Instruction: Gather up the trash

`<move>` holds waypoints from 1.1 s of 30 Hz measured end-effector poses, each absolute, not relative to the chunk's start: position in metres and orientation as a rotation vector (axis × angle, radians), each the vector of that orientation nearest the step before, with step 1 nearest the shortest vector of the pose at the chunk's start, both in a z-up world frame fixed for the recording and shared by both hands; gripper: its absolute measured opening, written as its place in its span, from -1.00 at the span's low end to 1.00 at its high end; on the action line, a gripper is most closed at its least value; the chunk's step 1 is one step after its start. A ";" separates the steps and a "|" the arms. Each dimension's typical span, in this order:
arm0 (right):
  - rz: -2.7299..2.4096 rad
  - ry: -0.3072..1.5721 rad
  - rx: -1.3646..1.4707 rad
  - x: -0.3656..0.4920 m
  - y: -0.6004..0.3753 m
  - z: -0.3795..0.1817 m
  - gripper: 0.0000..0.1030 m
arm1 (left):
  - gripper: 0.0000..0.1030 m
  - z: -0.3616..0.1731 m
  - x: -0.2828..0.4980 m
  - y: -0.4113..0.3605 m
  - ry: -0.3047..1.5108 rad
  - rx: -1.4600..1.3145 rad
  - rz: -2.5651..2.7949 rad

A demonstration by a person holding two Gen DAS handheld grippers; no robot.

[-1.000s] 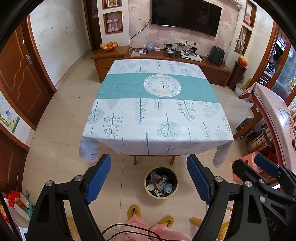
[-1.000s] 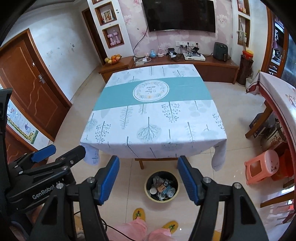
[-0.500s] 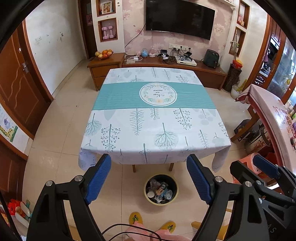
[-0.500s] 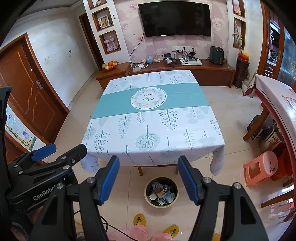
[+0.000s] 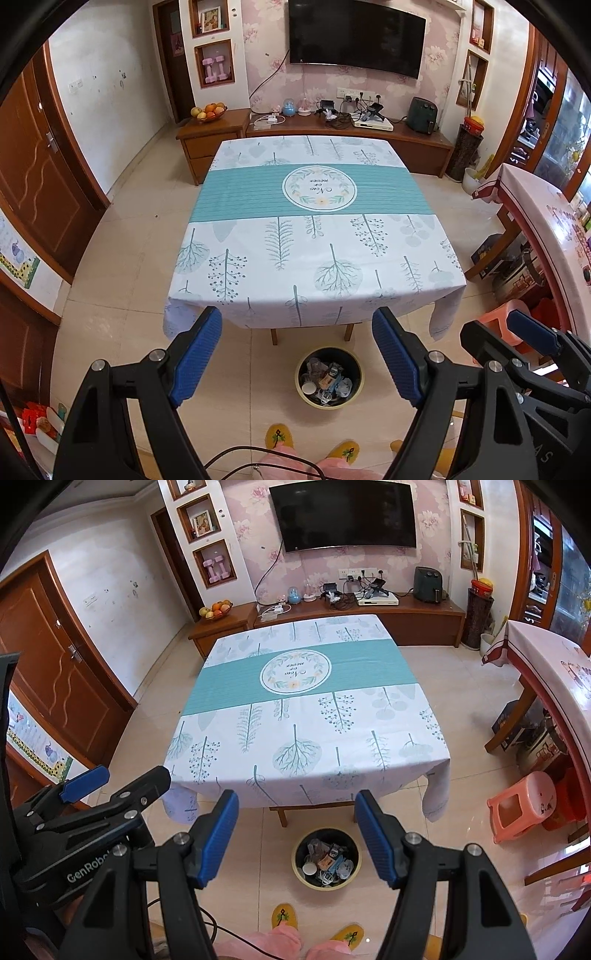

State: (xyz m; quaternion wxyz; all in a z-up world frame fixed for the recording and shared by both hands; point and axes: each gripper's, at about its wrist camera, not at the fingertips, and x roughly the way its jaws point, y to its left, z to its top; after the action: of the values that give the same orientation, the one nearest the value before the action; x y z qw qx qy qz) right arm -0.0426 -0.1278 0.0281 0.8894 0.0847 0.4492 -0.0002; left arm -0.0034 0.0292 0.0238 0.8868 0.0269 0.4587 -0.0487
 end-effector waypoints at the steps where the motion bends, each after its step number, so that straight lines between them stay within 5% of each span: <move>1: 0.001 0.933 0.177 -0.043 -0.128 0.028 0.28 | 0.59 0.023 -0.003 0.030 0.954 0.056 -0.102; 33: 0.017 0.957 0.185 -0.043 -0.134 0.018 0.28 | 0.59 0.020 -0.006 0.033 0.977 0.066 -0.106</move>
State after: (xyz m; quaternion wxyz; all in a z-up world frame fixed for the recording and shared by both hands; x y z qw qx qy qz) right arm -0.0429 -0.1339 0.0175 0.8836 0.0889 0.4596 0.0079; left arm -0.0059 0.0330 0.0200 0.8812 0.0315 0.4689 -0.0508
